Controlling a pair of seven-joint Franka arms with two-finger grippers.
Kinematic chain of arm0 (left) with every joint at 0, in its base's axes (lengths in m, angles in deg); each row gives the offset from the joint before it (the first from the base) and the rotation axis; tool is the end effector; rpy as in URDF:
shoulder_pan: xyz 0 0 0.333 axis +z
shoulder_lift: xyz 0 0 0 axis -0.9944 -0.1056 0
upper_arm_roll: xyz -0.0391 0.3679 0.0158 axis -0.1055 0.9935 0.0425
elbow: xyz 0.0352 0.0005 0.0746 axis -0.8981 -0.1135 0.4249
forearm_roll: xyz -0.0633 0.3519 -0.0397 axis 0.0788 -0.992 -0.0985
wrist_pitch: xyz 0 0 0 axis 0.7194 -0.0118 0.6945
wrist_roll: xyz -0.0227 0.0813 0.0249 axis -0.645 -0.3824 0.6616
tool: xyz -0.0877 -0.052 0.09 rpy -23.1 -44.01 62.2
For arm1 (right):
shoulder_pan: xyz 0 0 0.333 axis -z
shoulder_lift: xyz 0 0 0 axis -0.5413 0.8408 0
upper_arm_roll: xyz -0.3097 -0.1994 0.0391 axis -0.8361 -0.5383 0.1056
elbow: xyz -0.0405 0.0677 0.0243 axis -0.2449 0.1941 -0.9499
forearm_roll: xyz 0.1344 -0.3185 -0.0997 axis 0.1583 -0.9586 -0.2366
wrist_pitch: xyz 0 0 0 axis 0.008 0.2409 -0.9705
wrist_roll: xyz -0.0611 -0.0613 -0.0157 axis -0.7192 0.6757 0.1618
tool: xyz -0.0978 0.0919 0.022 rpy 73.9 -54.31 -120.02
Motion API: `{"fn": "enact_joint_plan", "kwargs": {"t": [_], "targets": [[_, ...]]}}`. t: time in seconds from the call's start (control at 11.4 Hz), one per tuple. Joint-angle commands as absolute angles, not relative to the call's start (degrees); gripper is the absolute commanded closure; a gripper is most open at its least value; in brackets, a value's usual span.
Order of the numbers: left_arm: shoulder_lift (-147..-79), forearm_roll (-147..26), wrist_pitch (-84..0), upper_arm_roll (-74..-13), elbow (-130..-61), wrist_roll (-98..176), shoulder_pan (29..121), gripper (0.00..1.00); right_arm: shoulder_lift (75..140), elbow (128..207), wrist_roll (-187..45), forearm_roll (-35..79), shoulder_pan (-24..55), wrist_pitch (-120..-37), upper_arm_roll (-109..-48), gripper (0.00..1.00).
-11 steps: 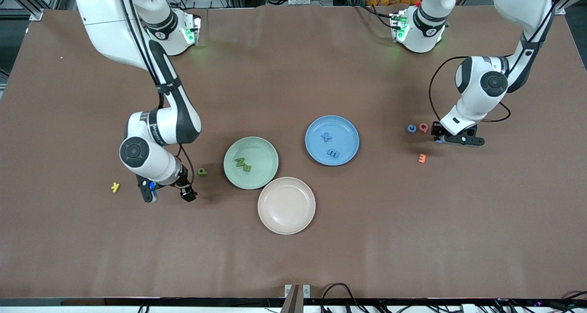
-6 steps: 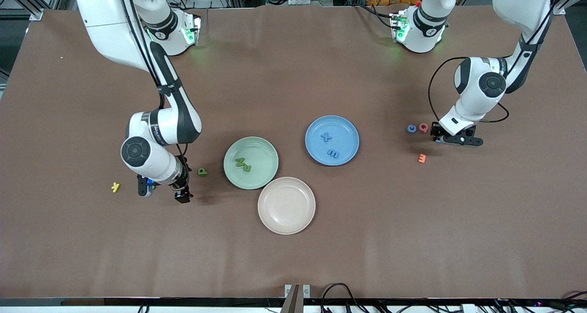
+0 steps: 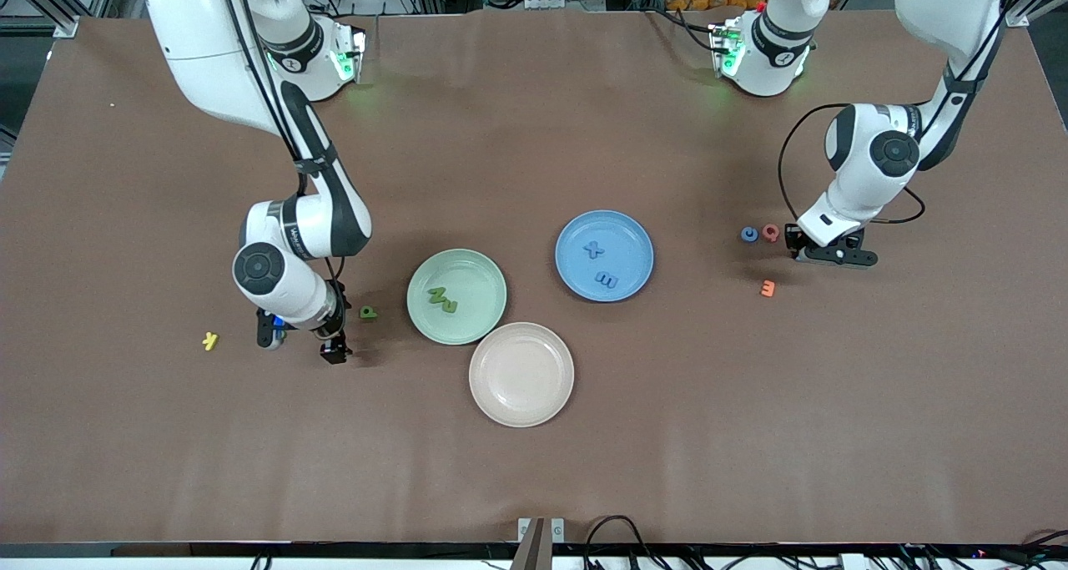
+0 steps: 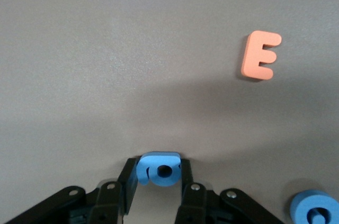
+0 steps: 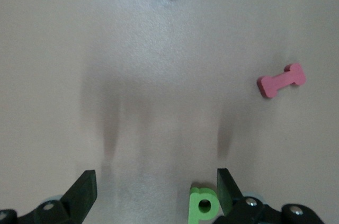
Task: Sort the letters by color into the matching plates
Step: 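Close the left gripper on the blue a while the right gripper lowers to the p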
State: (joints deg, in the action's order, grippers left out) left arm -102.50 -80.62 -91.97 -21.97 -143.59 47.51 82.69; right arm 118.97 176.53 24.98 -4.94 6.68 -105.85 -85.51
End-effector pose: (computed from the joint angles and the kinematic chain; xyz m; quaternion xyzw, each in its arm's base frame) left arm 0.4592 0.0056 0.2329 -0.9944 0.0926 -0.0386 0.0343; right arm 0.6271 0.1644 0.2334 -0.7493 0.6621 -0.0153 0.0028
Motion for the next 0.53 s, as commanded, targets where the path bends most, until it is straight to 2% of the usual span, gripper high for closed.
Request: {"fn": "enact_joint_plan", "kwargs": {"t": [0.0,0.09,0.44], "targets": [[-103.3,-80.8,-93.3,-22.0,-143.9,48.2,83.0,0.9,117.7,179.2,26.7,-5.2,5.0,-108.0,-85.3,0.0],[-103.3,-80.7,-93.3,-22.0,-143.9,48.2,83.0,1.0,117.7,179.2,26.7,-4.1,4.6,-108.0,-85.3,0.0],[-102.0,-80.7,-93.2,-22.3,-143.5,47.9,82.6,1.0,117.7,180.5,26.7,-3.6,3.8,-109.1,-85.3,0.0]]}}
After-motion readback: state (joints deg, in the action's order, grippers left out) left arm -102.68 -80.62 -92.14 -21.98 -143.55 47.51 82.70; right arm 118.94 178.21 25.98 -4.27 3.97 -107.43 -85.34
